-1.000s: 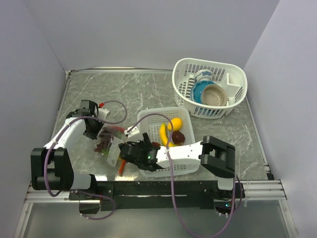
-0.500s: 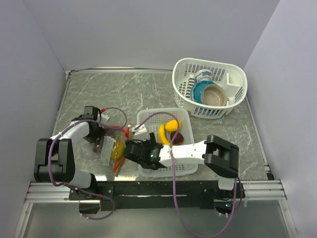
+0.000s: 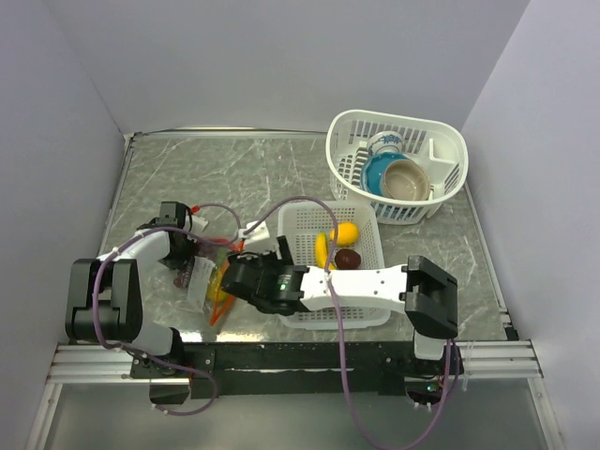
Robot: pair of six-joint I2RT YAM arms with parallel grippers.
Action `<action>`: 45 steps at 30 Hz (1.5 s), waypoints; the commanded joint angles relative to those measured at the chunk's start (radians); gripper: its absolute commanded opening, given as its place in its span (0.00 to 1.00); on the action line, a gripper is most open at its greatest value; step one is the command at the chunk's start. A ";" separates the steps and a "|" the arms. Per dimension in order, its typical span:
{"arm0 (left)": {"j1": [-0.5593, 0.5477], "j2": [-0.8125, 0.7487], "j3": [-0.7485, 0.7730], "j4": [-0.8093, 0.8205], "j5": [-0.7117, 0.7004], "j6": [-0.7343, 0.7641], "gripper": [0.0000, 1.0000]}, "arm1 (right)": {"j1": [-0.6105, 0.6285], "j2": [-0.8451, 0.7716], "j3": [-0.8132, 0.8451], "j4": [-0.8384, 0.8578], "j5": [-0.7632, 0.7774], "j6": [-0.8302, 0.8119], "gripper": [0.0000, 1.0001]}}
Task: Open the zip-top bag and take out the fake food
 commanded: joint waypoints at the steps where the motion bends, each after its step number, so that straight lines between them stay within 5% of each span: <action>1: 0.009 0.003 -0.026 0.037 -0.013 0.018 0.01 | 0.054 0.008 0.048 0.120 -0.001 -0.114 0.93; 12: 0.049 0.080 -0.072 0.109 -0.022 0.042 0.01 | 0.057 0.142 0.013 0.303 -0.130 -0.226 0.94; 45: 0.052 0.083 0.005 0.026 0.041 0.033 0.01 | -0.017 0.456 0.300 0.390 -0.432 -0.404 1.00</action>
